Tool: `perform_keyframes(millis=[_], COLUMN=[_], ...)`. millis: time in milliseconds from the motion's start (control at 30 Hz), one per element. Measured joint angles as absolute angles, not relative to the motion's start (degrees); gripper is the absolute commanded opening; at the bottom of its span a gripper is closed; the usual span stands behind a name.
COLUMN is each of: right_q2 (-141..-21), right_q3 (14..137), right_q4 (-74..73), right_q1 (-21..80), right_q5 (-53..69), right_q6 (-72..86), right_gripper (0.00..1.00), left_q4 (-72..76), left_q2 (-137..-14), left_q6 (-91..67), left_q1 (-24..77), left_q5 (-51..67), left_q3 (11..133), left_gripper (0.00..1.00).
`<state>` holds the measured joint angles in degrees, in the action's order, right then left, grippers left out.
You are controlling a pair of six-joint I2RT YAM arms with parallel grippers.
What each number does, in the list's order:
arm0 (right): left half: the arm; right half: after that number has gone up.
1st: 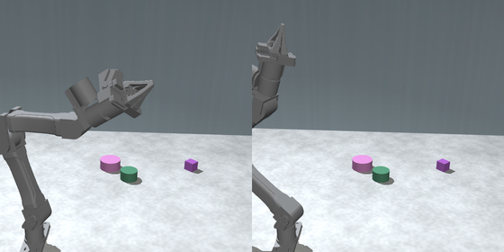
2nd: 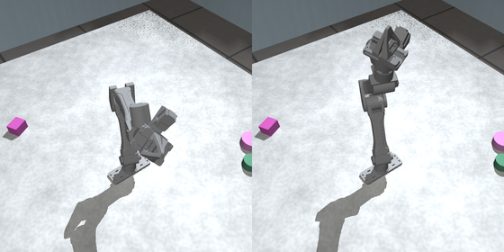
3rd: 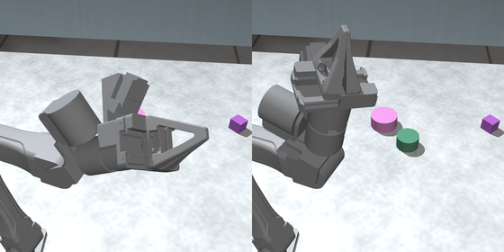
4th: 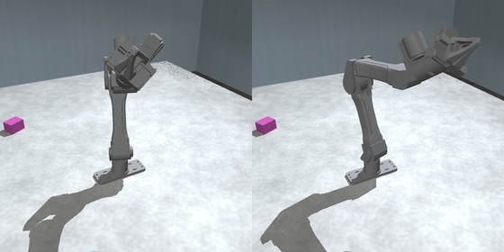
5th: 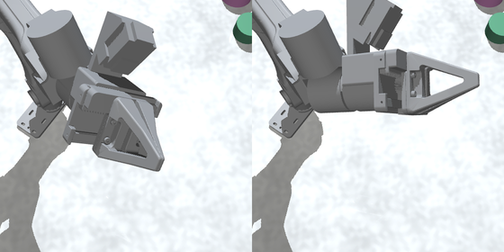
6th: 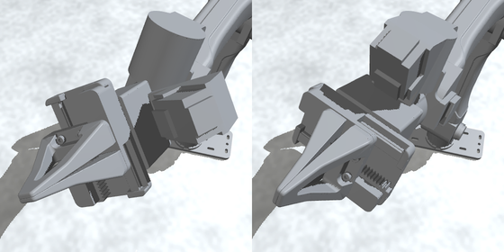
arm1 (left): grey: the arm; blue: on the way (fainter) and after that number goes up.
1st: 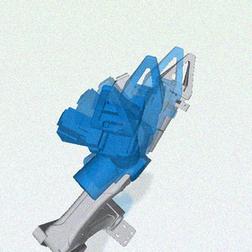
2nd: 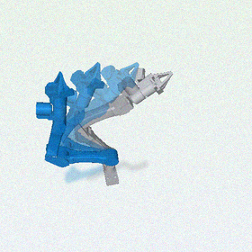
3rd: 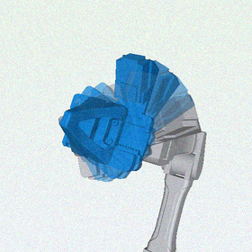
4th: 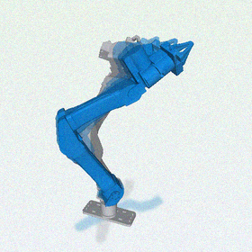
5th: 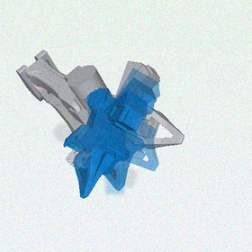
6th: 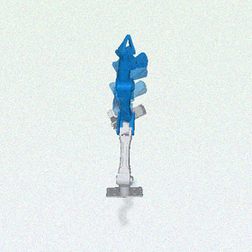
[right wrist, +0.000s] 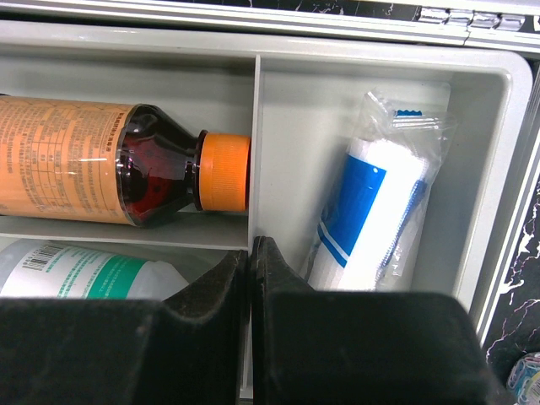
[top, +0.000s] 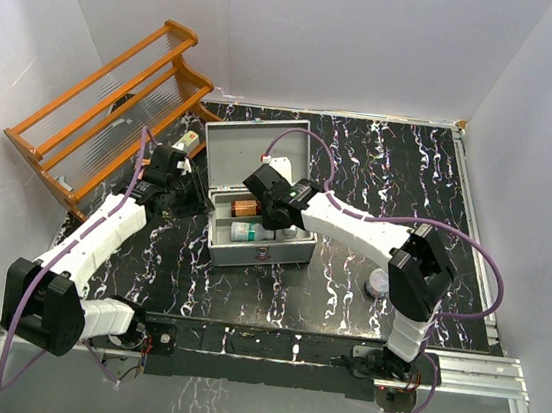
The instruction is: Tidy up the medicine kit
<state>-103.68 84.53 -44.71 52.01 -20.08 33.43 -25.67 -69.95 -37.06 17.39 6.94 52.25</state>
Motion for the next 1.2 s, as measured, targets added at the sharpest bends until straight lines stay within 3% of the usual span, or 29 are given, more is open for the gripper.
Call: perform_keyframes(millis=[967, 1200], right_q2=[-103.5, -103.5], right_q3=[83.8, 83.8], right_q4=[-44.3, -44.3], right_q1=[51.1, 51.0], right_q5=[-19.9, -20.0], right_q6=[38.0, 38.2], right_gripper=[0.0, 0.24], left_q4=[-25.7, -26.4], left_q2=[-70.1, -70.0], left_q6=[-36.6, -36.4], left_q1=[17.4, 17.4], left_q5=[6.7, 5.6], left_q3=[51.5, 52.0], left_gripper=[0.39, 0.47])
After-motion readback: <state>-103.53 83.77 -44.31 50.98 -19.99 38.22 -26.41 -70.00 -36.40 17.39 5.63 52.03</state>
